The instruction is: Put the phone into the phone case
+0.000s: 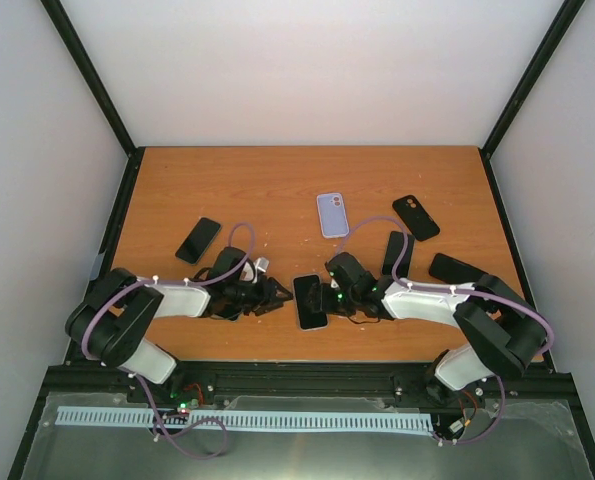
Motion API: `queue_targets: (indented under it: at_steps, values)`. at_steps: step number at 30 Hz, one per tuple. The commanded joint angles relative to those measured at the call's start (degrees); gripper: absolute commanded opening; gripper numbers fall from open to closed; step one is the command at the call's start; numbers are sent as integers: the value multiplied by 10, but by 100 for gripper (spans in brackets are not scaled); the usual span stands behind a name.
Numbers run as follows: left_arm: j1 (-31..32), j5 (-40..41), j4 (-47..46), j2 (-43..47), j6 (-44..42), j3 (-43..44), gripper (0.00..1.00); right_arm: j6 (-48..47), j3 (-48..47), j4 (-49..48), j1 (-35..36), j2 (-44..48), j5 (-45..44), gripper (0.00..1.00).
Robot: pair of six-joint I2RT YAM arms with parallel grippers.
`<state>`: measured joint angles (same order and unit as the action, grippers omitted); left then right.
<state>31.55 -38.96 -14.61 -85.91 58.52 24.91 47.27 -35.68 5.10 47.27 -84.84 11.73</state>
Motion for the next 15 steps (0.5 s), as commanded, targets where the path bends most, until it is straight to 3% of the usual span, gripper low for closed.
queue_targets:
  at_steps: [1, 10, 15]
  values:
    - [16, -6, -35, -24, 3, 13, 45, 37, 3, -61, -4, -7, 37, 65]
    - [18, -5, -52, -47, -3, 9, 30, 91, 41, -170, -27, -9, 92, 63]
    - [18, -2, -53, -53, -5, 6, 29, 98, 44, -187, -31, -15, 98, 62]
